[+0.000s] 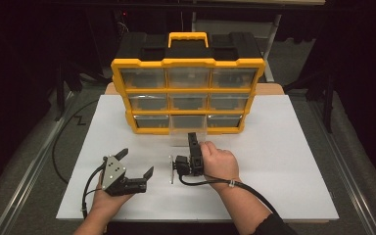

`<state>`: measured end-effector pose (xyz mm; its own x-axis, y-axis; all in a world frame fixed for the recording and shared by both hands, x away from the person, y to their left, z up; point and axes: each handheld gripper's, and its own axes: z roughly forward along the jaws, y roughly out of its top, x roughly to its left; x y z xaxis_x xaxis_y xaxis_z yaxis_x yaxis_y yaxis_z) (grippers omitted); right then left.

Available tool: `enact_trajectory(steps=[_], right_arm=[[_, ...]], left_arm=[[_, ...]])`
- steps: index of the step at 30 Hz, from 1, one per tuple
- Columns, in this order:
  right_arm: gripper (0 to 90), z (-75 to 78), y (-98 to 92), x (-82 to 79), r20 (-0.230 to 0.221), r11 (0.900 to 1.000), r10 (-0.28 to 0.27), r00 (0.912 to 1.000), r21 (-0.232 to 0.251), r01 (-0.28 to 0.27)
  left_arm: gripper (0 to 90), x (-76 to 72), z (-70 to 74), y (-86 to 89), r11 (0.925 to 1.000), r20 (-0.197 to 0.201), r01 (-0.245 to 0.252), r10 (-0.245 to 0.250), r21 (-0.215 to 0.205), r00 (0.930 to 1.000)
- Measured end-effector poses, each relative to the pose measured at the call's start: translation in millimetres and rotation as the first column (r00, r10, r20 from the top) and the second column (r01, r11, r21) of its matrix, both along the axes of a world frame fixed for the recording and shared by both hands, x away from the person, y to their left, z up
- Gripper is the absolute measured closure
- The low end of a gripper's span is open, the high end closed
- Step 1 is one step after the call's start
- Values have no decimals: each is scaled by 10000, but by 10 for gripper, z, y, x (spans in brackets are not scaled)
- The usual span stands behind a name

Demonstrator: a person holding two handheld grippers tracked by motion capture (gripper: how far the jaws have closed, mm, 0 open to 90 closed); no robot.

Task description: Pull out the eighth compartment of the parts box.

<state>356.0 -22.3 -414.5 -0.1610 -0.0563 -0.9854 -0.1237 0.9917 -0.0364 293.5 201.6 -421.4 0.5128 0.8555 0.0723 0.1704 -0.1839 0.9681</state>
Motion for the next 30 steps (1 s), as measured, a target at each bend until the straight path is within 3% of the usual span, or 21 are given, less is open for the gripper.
enact_trajectory(steps=[30], right_arm=[[784,-40,-20,-126,63,9999,55,10000,-163,-54]], left_arm=[[4,0,4,10,10000,38,-25,25,-78,10000]])
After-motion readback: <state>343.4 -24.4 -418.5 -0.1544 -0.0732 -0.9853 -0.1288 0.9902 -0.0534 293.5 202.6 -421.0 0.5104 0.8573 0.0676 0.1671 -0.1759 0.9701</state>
